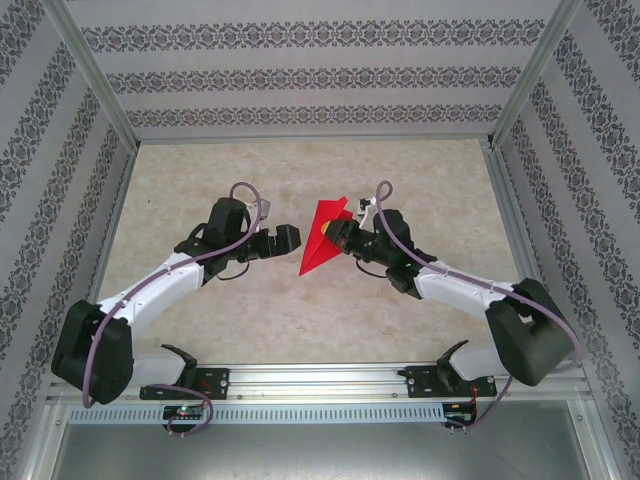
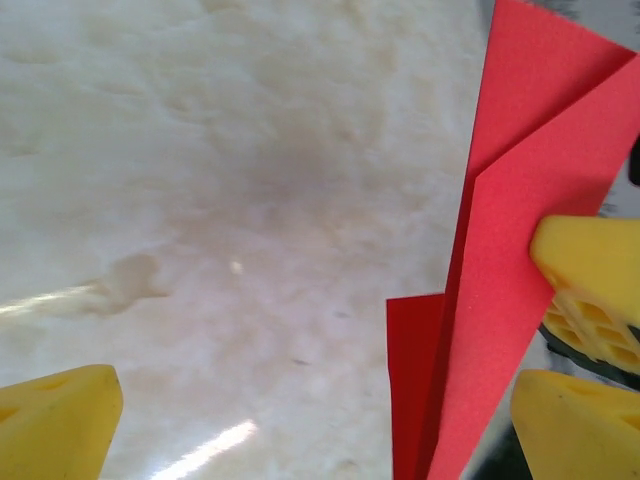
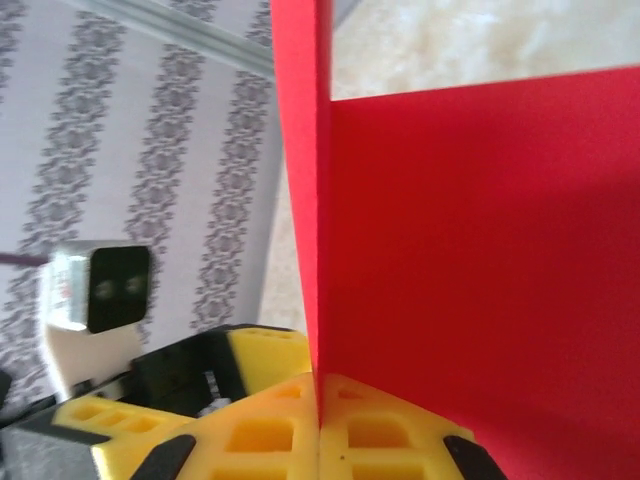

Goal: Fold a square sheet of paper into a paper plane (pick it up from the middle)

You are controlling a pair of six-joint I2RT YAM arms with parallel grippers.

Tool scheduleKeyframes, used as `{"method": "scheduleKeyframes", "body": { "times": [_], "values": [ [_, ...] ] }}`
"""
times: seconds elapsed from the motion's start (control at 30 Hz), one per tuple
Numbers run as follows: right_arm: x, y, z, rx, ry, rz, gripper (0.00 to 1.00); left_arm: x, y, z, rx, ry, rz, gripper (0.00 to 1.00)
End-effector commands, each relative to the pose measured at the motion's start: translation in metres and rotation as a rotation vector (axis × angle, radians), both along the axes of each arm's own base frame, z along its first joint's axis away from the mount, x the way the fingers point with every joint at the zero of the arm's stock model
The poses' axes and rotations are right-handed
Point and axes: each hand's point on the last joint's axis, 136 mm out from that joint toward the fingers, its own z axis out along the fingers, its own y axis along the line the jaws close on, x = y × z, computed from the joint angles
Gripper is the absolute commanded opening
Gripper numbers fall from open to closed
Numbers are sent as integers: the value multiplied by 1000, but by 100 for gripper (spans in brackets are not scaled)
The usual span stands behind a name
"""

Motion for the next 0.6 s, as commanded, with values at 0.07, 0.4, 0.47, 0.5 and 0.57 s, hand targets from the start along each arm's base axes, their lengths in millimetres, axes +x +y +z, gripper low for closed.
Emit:
{"method": "scheduleKeyframes", "body": {
  "times": [0.07,0.4,0.47,0.5,0.57],
  "values": [
    [-12,0,51,96,-118,90,6,-13,-24,57,-308,-41,-132,100],
    [-9,10,85,234,-111,166,8,-19,-35,105,-476,-72,-206,93],
    [-8,13,83,250,-93,176,8,-19,-37,104,-475,-64,-212,90],
    [-7,14,82,256,-88,181,8,-19,-37,105,-476,-67,-212,88],
    [-6,18,79,267,-76,191,8,-19,-38,106,-482,-81,-220,81]
  ]
}}
